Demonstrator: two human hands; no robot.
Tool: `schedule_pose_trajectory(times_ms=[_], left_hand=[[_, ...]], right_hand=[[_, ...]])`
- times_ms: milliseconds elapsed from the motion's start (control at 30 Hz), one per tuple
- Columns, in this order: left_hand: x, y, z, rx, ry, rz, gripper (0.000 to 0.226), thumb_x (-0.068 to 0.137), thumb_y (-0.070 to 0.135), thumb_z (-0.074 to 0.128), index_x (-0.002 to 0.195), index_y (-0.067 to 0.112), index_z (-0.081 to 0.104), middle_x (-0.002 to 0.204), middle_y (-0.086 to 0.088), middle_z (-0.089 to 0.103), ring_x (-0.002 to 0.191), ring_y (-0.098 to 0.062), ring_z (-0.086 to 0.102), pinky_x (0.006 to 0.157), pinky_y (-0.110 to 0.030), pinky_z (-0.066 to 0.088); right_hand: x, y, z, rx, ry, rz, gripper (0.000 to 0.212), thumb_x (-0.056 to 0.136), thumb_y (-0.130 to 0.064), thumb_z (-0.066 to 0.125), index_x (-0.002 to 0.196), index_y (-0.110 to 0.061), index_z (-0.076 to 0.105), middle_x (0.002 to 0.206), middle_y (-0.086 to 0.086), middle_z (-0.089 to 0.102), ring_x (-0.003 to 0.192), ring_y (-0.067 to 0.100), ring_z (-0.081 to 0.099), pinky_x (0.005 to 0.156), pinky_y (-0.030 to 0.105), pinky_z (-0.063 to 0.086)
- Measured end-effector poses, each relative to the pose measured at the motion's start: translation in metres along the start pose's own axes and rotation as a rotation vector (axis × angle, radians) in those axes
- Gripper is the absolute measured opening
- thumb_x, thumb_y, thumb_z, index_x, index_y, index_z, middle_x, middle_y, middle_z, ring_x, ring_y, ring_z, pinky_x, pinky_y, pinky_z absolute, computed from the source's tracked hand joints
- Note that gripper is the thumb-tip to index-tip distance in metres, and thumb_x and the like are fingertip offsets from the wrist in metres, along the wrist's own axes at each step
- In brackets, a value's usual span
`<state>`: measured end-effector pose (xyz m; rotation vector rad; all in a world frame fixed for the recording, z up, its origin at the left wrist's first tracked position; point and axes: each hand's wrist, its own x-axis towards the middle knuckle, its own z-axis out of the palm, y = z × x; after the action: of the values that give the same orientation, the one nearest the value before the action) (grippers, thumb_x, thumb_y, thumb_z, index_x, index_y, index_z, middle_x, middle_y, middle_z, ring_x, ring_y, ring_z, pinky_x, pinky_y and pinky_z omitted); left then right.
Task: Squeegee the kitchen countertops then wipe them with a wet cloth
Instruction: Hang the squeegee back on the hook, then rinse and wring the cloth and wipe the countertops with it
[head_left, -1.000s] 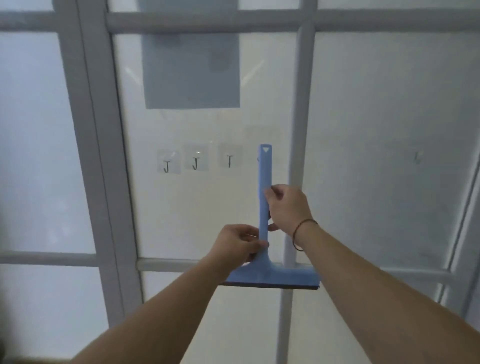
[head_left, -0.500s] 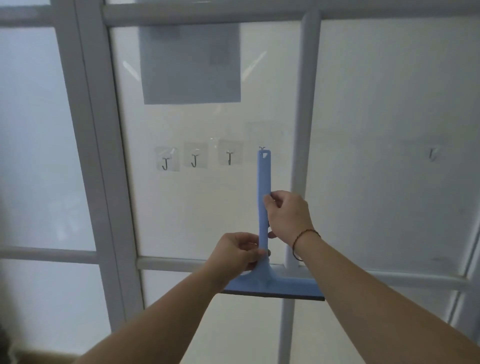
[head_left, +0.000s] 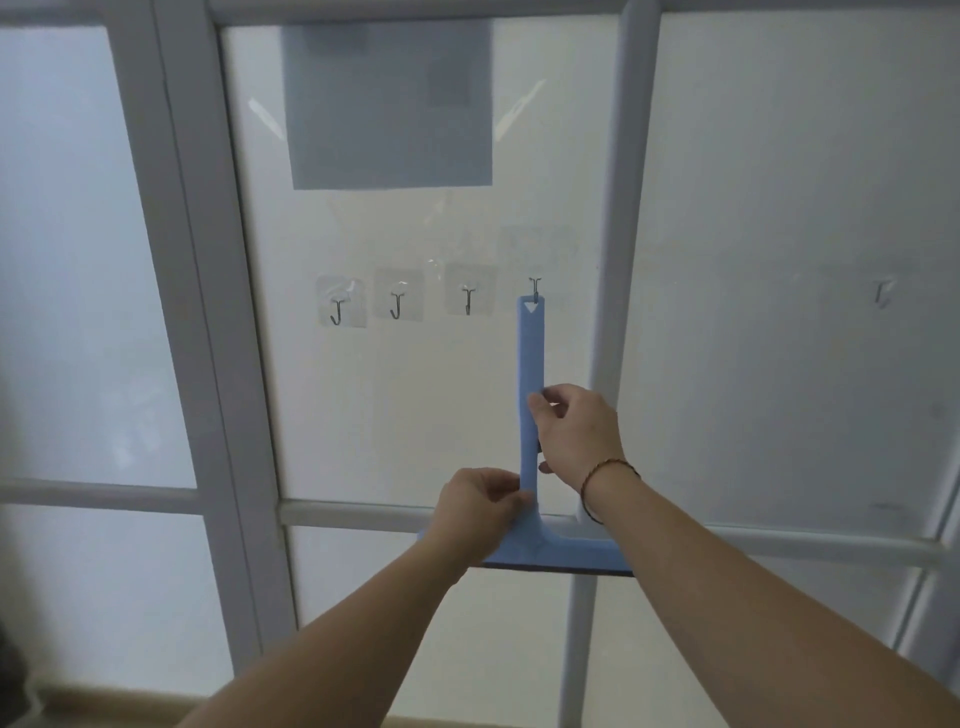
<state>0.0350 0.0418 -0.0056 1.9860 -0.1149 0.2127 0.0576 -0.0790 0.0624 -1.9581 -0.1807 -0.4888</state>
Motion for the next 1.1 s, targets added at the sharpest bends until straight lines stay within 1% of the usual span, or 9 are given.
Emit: schedule_pose_trajectory(times_ms=[67,167,267,400,533,733,933,1033,1100], left_hand=[[0.002,0.0,0.004,0.24,0.097,0.046,0.014,0.088,0.023,0.061,0.085,0.02,0.074,0.087,0.0,0.073,0.086,-0.02,0.068,0.08,-0.029,0.055],[-0.003,0.003,0.002,0.289,0.129,0.064,0.009,0.088,0.022,0.066,0.096,0.021,0.07,0.101,-0.002,0.071,0.094,-0.017,0.067,0.081,-0.021,0.047],[-0.024,0.001,-0.01,0.275,0.126,0.057,0.04,0.085,0.025,0.071,0.123,0.013,0.063,0.122,-0.002,0.066,0.109,-0.012,0.062,0.097,-0.022,0.044],[-0.082,-0.024,-0.03,0.362,0.1,0.013,0.043,0.085,0.033,0.07,0.125,0.02,0.062,0.121,0.007,0.066,0.106,-0.006,0.062,0.1,-0.029,0.046],[-0.168,-0.065,-0.064,0.47,0.106,-0.114,0.042,0.089,0.04,0.064,0.128,0.027,0.058,0.127,0.006,0.062,0.113,-0.009,0.058,0.1,-0.03,0.046],[-0.335,-0.131,-0.153,0.531,0.288,-0.378,0.041,0.092,0.037,0.06,0.131,0.026,0.055,0.13,0.001,0.059,0.115,-0.018,0.056,0.097,-0.029,0.044],[-0.538,-0.168,-0.268,0.384,0.709,-0.632,0.035,0.086,0.033,0.067,0.119,0.022,0.065,0.114,0.002,0.069,0.1,-0.01,0.065,0.092,-0.029,0.052],[-0.645,-0.173,-0.313,0.341,0.95,-0.727,0.034,0.085,0.036,0.067,0.117,0.023,0.066,0.11,0.006,0.07,0.094,-0.006,0.066,0.088,-0.028,0.055],[-0.713,-0.177,-0.336,0.326,1.077,-0.8,0.036,0.086,0.035,0.068,0.119,0.021,0.065,0.11,0.005,0.069,0.094,-0.006,0.065,0.087,-0.027,0.054]], right_hand=[[-0.001,0.004,0.0,-0.015,-0.015,0.009,0.022,0.092,-0.022,0.062,0.112,-0.014,0.062,0.088,0.003,0.07,0.081,0.021,0.068,0.075,0.044,0.059],[-0.005,0.011,-0.008,-0.027,-0.021,0.058,0.037,0.088,-0.017,0.067,0.123,-0.013,0.058,0.095,0.003,0.071,0.09,0.021,0.067,0.086,0.042,0.057],[-0.03,0.017,-0.022,-0.088,0.085,0.083,0.037,0.09,-0.02,0.064,0.125,-0.011,0.06,0.11,0.005,0.069,0.101,0.023,0.064,0.096,0.034,0.05],[-0.112,0.035,-0.011,-0.157,0.185,-0.084,0.018,0.09,-0.019,0.061,0.105,-0.015,0.068,0.09,0.004,0.069,0.078,0.023,0.061,0.072,0.03,0.046],[-0.199,0.047,0.047,-0.087,-0.207,-0.16,0.011,0.089,-0.014,0.065,0.099,-0.019,0.067,0.074,-0.006,0.063,0.07,0.006,0.058,0.07,0.027,0.046],[-0.319,-0.005,0.158,0.083,-0.711,-0.196,0.012,0.085,-0.02,0.07,0.085,-0.032,0.067,0.073,-0.005,0.07,0.07,0.015,0.066,0.062,0.019,0.049],[-0.459,-0.105,0.267,0.26,-1.165,-0.318,0.019,0.086,-0.017,0.069,0.105,-0.019,0.067,0.07,0.007,0.07,0.062,0.024,0.066,0.054,0.024,0.054],[-0.546,-0.158,0.316,0.33,-1.379,-0.43,0.032,0.078,-0.036,0.074,0.107,-0.026,0.067,0.071,0.008,0.07,0.062,0.022,0.067,0.06,0.034,0.057],[-0.611,-0.188,0.344,0.359,-1.494,-0.503,0.026,0.08,-0.026,0.074,0.105,-0.031,0.066,0.069,0.006,0.07,0.061,0.016,0.067,0.063,0.035,0.056]])
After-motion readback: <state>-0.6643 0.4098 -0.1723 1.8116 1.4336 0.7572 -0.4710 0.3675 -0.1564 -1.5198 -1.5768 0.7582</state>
